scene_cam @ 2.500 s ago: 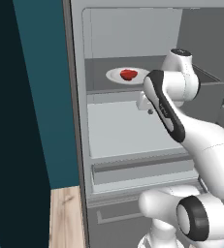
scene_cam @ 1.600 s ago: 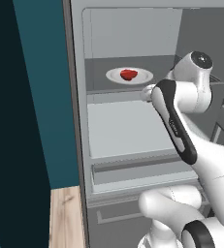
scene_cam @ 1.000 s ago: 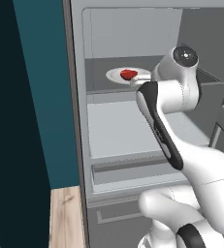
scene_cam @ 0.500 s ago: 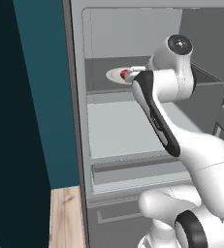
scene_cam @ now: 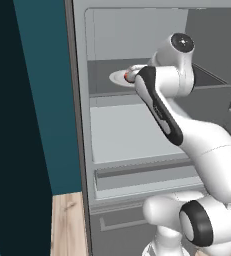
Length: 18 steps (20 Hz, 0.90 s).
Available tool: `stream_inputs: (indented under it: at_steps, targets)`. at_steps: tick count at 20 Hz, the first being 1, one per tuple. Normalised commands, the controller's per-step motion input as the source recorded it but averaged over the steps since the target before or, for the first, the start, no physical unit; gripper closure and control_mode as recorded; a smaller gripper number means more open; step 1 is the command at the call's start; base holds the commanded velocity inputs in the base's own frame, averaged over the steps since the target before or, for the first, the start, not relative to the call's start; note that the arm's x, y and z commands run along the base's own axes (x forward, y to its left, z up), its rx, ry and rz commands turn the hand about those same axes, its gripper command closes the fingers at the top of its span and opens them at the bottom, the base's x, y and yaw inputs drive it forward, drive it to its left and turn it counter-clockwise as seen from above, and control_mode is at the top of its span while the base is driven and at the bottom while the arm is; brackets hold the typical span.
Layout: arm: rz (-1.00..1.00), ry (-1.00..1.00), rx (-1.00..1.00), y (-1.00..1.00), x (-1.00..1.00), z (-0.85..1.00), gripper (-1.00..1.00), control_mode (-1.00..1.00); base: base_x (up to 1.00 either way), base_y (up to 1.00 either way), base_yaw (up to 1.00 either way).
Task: Retrieve the steak from the fridge and place it on the cutting board.
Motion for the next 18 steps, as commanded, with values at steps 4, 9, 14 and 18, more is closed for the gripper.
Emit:
stream_inputs:
  at_steps: [4,9,14,18]
  targets:
    - [0.00,0.00,-0.05,0.17,0.44,-0.01,-1.00,-1.00,0.00,0.00,0.00]
    - [0.00,0.02,-0.04,0.10,0.44,0.00,-1.00,-1.00,0.00,0.00,0.00]
    - [0.00,0.02,0.00,0.00,0.40,-0.03,-1.00,-1.00,0.00,0.00,0.00]
    - [0.00,0.00,0.00,0.03,0.45,-0.06,-1.00,-1.00,0.00,0.00,0.00]
